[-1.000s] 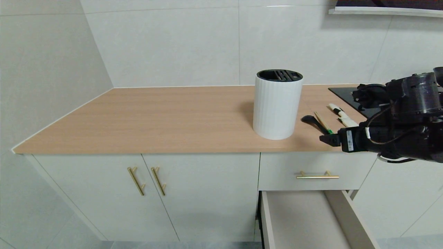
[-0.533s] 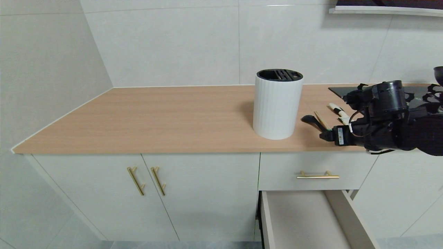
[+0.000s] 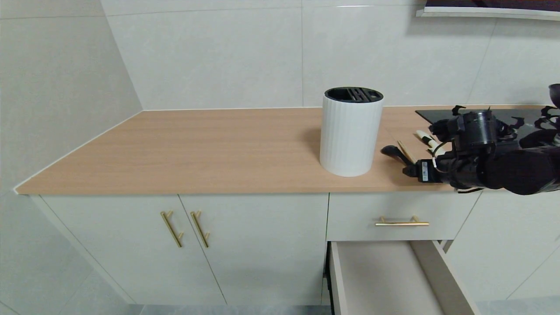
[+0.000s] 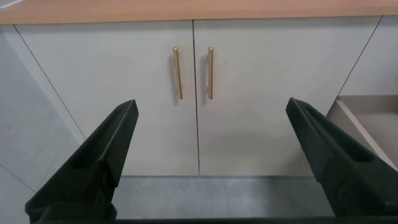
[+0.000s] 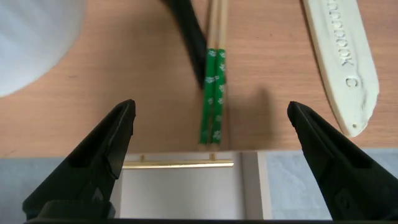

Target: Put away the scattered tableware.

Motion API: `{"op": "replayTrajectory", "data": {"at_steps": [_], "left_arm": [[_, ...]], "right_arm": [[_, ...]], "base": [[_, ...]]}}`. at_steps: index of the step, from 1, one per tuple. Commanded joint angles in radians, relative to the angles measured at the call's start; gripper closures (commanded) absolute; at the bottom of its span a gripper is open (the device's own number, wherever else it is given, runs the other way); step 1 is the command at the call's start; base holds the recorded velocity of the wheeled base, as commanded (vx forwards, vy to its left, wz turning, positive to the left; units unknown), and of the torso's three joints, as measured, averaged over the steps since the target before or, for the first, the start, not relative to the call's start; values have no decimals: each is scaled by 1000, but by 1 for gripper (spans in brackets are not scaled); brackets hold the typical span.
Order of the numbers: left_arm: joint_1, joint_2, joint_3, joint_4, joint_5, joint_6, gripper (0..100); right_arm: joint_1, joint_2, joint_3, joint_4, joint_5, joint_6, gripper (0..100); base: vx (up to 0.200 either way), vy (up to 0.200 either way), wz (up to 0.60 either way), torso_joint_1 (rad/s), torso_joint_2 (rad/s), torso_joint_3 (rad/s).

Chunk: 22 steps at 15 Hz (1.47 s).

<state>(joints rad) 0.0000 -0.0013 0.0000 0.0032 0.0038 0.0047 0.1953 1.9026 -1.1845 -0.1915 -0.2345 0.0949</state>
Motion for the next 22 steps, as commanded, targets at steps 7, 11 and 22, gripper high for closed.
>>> {"op": "replayTrajectory", "data": {"at_steps": [7,11,22], "left_arm": [[0,1,0,0,1,0,0],[0,1,0,0,1,0,0],[0,1,0,0,1,0,0]], "right_arm": [[-2,39,-21,0,1,16,100],[-2,41,-20,1,1,16,100],[23,-250,144,35,3,34,100]], "base": [[0,0,0,0,0,0],[0,0,0,0,0,0],[0,0,0,0,0,0]]}}
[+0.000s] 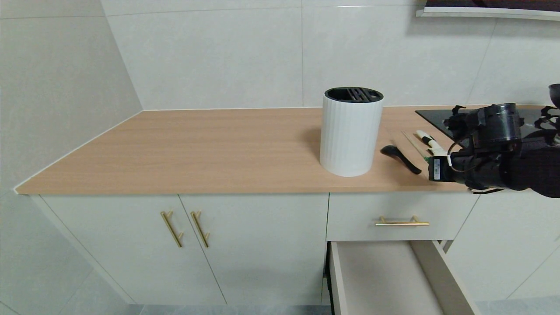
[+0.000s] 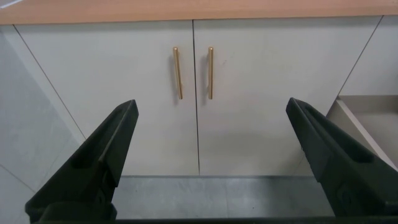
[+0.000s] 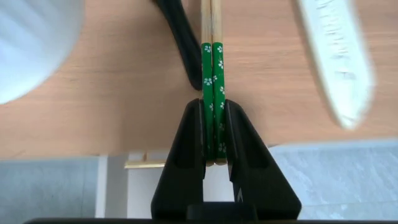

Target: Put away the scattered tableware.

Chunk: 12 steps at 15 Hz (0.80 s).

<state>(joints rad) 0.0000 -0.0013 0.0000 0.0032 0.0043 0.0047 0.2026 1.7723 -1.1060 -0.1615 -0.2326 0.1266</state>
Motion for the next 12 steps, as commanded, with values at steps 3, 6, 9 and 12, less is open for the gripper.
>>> {"op": "replayTrajectory", "data": {"at_steps": [3,6,9,12], "left_arm": [[0,1,0,0,0,0,0],[0,1,0,0,0,0,0],[0,1,0,0,0,-2,0],[0,1,0,0,0,0,0]], "right_arm": [[38,-275,172,73,1,7,100],[51,-392,175,254,30,34,100],[51,-504,190,433,239,33,100],[61,-556,210,454,280,24,100]], "base": [[0,0,0,0,0,0],[0,0,0,0,0,0],[0,0,0,0,0,0],[0,0,0,0,0,0]]}}
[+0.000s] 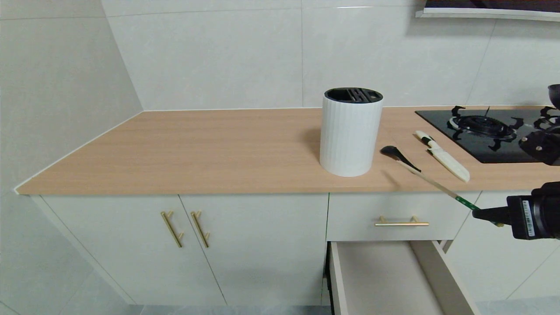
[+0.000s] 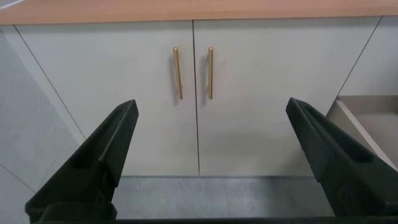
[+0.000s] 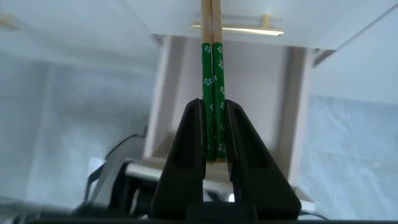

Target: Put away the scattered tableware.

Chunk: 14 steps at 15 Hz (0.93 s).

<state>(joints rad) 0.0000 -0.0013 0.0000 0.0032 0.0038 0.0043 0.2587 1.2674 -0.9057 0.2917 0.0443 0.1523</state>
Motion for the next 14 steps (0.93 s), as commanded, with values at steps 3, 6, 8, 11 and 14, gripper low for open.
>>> {"op": "replayTrajectory", "data": {"at_steps": [3,6,8,11,14], "left_arm": [[0,1,0,0,1,0,0],[0,1,0,0,1,0,0],[0,1,0,0,1,0,0],[0,1,0,0,1,0,0],[0,1,0,0,1,0,0]], "right_arm": [[47,-56,57,-2,3,-48,100],[68,-42,77,-6,3,-76,100],[73,-37,88,-8,3,-77,100],[73,-16,94,-8,3,-79,100],[73,16,99,-11,-1,-79,100]], "base": [[0,0,0,0,0,0],[0,0,0,0,0,0],[0,0,0,0,0,0],[0,0,0,0,0,0],[0,0,0,0,0,0]]}}
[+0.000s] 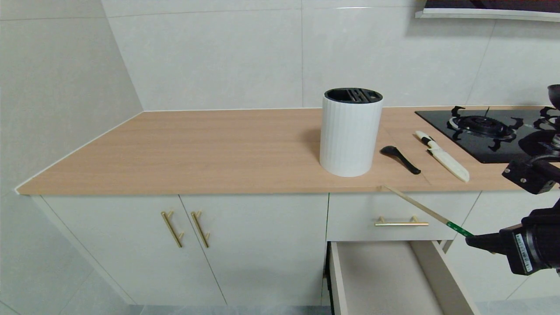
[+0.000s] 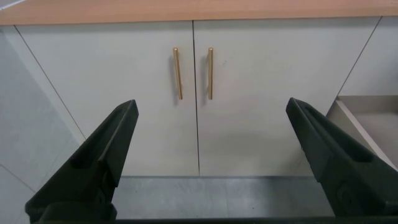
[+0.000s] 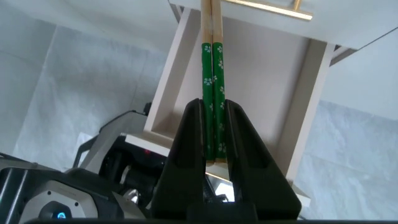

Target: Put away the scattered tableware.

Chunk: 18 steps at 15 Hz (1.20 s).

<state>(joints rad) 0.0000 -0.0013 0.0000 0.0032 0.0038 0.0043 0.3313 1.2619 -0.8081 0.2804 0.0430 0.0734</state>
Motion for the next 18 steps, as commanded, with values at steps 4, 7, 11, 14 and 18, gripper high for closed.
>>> {"op": "replayTrajectory", "data": {"at_steps": [4,7,11,14,18], "left_arm": [[0,1,0,0,1,0,0],[0,1,0,0,1,0,0],[0,1,0,0,1,0,0],[0,1,0,0,1,0,0],[0,1,0,0,1,0,0]], "right_arm": [[0,47,3,0,0,0,100],[0,48,9,0,0,0,100],[11,44,10,0,-2,-1,100],[15,47,15,0,-2,-1,100],[15,47,17,0,0,-1,100]], "base": [[0,0,0,0,0,0],[0,0,0,0,0,0],[0,0,0,-30,77,54],[0,0,0,-162,412,243],[0,0,0,-178,469,281]]}}
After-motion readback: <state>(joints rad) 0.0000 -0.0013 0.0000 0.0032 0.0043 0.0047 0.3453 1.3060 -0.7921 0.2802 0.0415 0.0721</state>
